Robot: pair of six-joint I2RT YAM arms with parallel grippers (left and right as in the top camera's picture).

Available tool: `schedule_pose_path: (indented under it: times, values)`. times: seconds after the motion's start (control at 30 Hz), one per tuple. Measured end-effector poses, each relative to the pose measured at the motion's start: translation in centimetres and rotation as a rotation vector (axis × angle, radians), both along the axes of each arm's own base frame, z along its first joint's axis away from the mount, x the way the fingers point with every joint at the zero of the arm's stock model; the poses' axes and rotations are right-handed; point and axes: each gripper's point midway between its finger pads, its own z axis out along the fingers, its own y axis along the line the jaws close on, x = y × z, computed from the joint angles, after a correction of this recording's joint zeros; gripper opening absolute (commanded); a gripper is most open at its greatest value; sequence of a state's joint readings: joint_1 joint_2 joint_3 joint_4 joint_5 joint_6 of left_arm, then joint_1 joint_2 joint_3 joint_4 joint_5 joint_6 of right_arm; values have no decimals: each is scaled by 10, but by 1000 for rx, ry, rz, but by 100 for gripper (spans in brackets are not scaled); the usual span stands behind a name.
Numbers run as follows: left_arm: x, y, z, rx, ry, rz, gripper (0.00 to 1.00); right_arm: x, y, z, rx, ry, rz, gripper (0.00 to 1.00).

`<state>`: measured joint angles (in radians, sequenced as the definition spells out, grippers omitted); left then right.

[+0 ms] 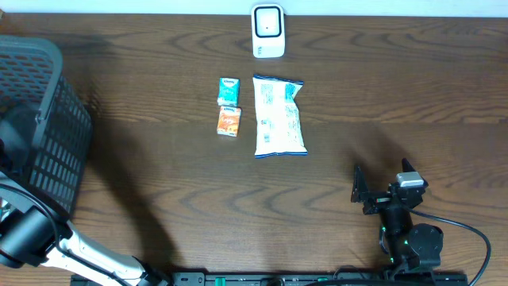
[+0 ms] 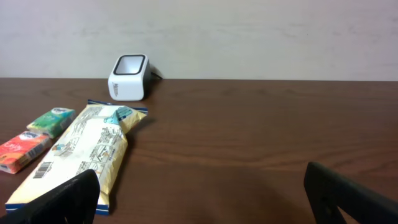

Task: Scan the item barcode
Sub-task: 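Grasp the mint-green pouch in the basket with the left gripper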

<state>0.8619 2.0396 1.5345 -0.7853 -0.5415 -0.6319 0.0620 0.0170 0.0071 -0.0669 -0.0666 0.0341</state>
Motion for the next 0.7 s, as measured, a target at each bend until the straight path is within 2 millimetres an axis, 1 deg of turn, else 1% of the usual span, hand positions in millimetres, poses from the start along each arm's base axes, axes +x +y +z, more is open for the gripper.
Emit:
schedule_pose_path:
  times: [0.1,0.3,0.37,0.43,0.47,0.57,0.67,0.7]
  values:
    - [-2,-1,-7,7,4,3,79,0,0,0,0,0,0,99]
    - [-10,-7,-31,8,11,5,79,0,0,0,0,0,0,99]
    - [-11,-4,-32,29,8,13,79,0,0,0,0,0,0,99]
    - [-12,-2,-32,40,6,21,74,0,0,0,0,0,0,99]
    - [-15,-1,-33,43,7,28,68,0,0,0,0,0,0,99]
    - [-23,-1,-36,39,8,51,37,0,0,0,0,0,0,99]
    - [-24,0,-36,38,10,55,21,0,0,0,0,0,0,99]
    - [-25,-1,-35,37,16,53,12,0,0,0,0,0,0,99]
